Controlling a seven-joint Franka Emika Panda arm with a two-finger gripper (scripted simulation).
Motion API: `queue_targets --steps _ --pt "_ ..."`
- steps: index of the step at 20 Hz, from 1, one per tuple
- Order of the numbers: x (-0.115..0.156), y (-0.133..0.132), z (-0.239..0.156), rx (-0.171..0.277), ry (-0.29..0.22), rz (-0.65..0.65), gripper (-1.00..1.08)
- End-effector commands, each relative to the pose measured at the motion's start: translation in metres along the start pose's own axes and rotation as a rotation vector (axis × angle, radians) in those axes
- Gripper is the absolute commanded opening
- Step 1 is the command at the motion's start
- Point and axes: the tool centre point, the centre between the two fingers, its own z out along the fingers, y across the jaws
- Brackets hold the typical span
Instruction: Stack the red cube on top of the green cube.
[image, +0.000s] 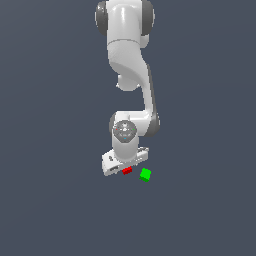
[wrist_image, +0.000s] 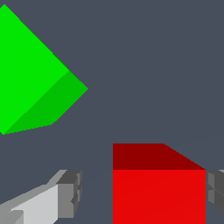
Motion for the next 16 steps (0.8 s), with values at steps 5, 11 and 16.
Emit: queue_targets --steps 5,11,16 --pt "0.0015 0.0007 0.0012 -0.001 0.002 0.0 -1.0" --pt "0.0015 0.0007 0.0012 -0.001 0.002 0.0 -1.0" --pt "0.0011 0.0005 -0.0016 -0.001 0.002 0.0 -1.0"
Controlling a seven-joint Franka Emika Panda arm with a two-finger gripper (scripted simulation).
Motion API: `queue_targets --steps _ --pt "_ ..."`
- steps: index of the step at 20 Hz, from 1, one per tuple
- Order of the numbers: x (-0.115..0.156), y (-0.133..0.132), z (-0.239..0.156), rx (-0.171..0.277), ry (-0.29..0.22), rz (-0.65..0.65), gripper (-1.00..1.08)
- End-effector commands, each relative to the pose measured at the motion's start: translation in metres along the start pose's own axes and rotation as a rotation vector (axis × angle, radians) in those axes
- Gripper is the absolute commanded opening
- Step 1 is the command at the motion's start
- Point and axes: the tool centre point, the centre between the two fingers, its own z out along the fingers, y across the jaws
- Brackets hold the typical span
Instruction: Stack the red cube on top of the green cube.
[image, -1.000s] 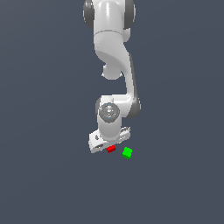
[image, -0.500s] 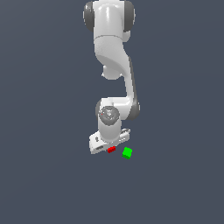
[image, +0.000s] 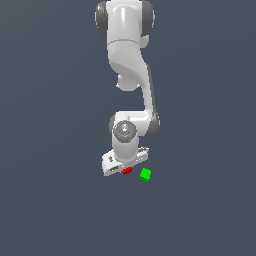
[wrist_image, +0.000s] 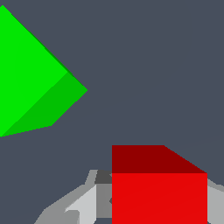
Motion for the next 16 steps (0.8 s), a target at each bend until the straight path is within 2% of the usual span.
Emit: queue_targets --steps 1,16 --pt "0.0 0.0 -0.004 0.0 0.001 0.0 -1.0" --pt "-0.001 -0.001 -0.089 0.0 0.001 0.0 -1.0"
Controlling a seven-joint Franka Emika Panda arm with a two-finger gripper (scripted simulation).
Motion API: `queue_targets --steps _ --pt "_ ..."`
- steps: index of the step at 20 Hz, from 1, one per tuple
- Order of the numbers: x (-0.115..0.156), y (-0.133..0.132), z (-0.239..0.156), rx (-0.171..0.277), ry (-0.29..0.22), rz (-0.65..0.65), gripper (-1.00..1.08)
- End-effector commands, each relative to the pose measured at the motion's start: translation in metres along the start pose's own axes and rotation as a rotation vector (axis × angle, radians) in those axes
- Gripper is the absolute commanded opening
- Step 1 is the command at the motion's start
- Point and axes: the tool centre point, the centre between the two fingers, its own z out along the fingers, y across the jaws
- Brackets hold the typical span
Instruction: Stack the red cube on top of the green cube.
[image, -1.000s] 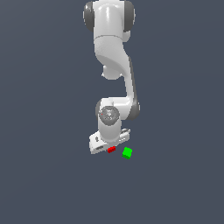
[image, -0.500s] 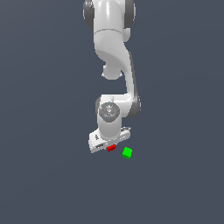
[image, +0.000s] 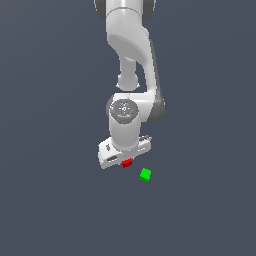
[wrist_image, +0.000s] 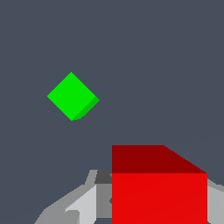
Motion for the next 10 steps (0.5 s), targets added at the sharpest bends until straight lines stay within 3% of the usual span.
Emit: queue_targets --steps 1,10 --pt "-0.0001 -0.0001 -0.0109 0.0 -0.001 0.0 -1.0" --pt "0.0031 -0.0021 -0.015 0.0 0.0 0.0 -1.0"
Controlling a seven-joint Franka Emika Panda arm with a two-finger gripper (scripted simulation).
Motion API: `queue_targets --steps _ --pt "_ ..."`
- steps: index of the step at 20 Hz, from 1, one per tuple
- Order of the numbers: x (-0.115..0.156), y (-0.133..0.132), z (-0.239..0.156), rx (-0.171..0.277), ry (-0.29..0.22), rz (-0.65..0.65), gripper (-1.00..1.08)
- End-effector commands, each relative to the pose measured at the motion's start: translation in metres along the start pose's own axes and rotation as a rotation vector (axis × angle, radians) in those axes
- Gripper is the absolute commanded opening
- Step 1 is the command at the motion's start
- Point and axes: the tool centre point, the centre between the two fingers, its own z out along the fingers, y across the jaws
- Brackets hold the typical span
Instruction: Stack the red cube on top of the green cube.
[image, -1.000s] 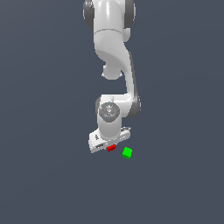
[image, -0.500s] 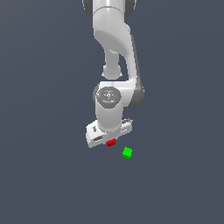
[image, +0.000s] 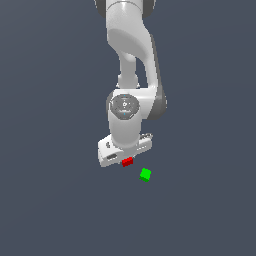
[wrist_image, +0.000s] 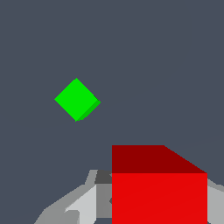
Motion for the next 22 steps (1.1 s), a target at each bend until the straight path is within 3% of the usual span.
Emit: queue_targets --steps 1,14,22 --pt "0.003 -0.004 0.003 0.0 0.0 -0.001 -1.0" --pt "0.05 -0.056 0.047 0.0 0.0 0.0 -1.0" --pt "0.062 -0.066 0.057 0.0 0.0 0.0 -1.0"
